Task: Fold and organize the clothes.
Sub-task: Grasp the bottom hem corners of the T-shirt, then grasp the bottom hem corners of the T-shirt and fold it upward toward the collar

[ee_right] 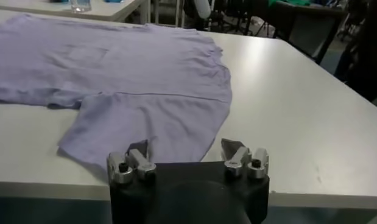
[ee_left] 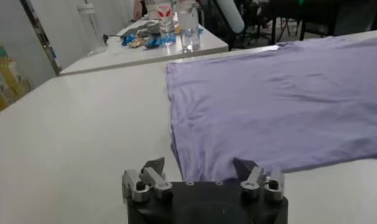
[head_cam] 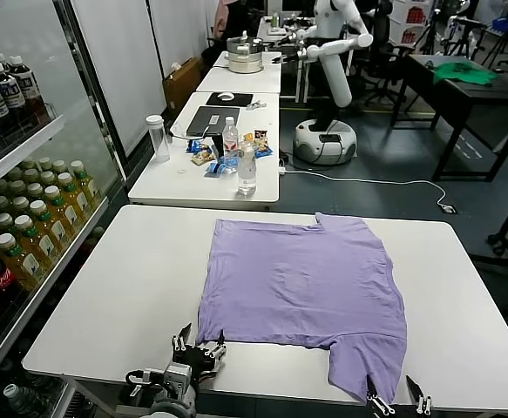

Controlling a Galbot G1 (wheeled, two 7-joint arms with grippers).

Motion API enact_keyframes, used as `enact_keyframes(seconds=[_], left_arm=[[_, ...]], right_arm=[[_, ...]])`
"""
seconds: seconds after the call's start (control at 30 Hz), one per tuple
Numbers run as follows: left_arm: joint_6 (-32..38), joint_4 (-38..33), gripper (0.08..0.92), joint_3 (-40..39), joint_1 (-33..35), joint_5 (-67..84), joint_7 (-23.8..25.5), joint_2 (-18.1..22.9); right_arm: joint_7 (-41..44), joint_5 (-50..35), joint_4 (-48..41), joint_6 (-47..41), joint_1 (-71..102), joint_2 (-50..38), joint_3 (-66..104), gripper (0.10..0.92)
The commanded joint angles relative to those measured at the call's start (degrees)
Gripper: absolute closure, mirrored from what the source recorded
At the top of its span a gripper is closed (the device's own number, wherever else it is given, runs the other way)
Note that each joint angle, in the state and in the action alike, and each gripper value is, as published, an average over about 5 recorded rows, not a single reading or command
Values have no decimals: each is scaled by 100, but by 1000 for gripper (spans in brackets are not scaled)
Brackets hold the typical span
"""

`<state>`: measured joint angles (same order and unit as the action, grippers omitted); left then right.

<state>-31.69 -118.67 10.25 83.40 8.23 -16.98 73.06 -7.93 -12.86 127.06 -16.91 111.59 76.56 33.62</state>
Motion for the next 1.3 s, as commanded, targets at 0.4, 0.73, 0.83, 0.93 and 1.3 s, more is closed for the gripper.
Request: enact_keyframes(seconds=[0.4,0.73,0.83,0.93,1.3], left_arm=[[16,-296,736,0,-12,943,130,-215],[311,-975,890,230,4,1337,193,-633],[327,-1047,890,264,-89,1449,234,-765],[317,-1015,890,262,-248,1550,273,-876],[277,-160,890,131,-1275,1732,476,-1117]], right_arm=[[185,-608,149,-154,-5,-137,120,681],[288,-747,1301,-164,-330,-575,641,903],[285,-943,1360,-251,-620,-771,833,905],[271,-1158,1212,-341,-1012,-990,996,905],[112,-1619,-323,-588,-2800,-1731,789,905]])
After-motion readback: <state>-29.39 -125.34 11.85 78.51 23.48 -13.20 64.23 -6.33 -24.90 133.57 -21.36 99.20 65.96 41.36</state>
